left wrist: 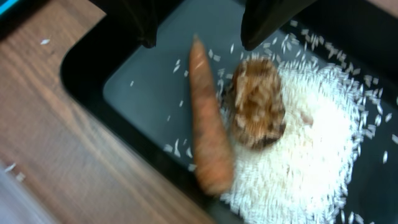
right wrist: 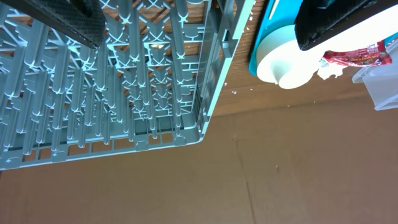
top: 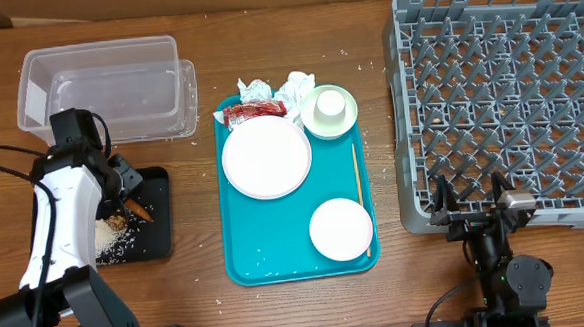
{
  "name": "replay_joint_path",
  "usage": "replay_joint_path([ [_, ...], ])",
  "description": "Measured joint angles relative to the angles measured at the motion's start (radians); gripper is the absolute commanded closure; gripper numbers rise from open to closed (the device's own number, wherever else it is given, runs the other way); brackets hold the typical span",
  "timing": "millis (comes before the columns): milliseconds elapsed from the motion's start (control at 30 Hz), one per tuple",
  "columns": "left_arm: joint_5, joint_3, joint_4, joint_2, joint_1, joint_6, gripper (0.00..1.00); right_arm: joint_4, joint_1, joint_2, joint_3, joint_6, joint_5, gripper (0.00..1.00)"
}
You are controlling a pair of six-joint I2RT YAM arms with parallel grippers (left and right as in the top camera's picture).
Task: Sort waste into correct bins and load items into the dishwasher
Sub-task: 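Carry the carrot to the black tray and release it, then park the left arm and reach the right gripper toward the pink cup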
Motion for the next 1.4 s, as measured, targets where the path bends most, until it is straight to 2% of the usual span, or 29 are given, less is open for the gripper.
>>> replay_joint_path([
  [67,0.009,0.010,-0.034,0.000,0.000,0.000,0.54,0.000,0.000,0.000,0.000,0.000,0.000,0.00],
  [100,0.017,0.027,-0.063,0.000,0.000,0.000,0.57,-0.001,0.000,0.000,0.000,0.000,0.000,0.00],
  [167,0.032,0.076,-0.121,0.000,0.000,-0.001,0.73,0.000,0.000,0.000,0.000,0.000,0.000,0.00],
  [233,0.050,0.153,-0.167,0.000,0.000,0.015,0.71,0.000,0.000,0.000,0.000,0.000,0.000,0.00],
  [267,0.057,0.191,-0.183,-0.001,0.000,0.025,0.67,-0.001,0.000,0.000,0.000,0.000,0.000,0.00],
  [300,0.062,0.232,-0.201,-0.003,0.000,0.034,0.60,0.000,0.000,0.000,0.000,0.000,0.000,0.00],
  [367,0.070,0.309,-0.223,-0.016,0.000,0.054,0.10,0.000,0.000,0.000,0.000,0.000,0.000,0.00],
  [400,0.072,0.348,-0.234,-0.026,0.000,0.064,0.00,-0.001,0.000,0.000,0.000,0.000,0.000,0.00],
  [600,0.074,0.484,-0.228,-0.097,0.000,0.080,0.00,0.000,0.000,0.000,0.000,0.000,0.000,0.00],
  [767,0.044,0.489,-0.212,-0.099,0.024,0.080,0.00,0.000,0.000,0.000,0.000,0.000,0.000,0.00],
  [900,-0.011,0.489,-0.212,-0.095,0.098,0.072,0.00,0.000,0.000,0.000,0.000,0.000,0.000,0.00],
  [1167,-0.010,0.488,-0.246,-0.095,0.286,-0.148,0.00,0.000,0.000,0.000,0.000,0.000,0.000,0.00],
  [1400,0.010,0.488,-0.250,-0.095,0.289,-0.196,0.00,0.001,0.000,0.000,0.000,0.000,0.008,0.00],
])
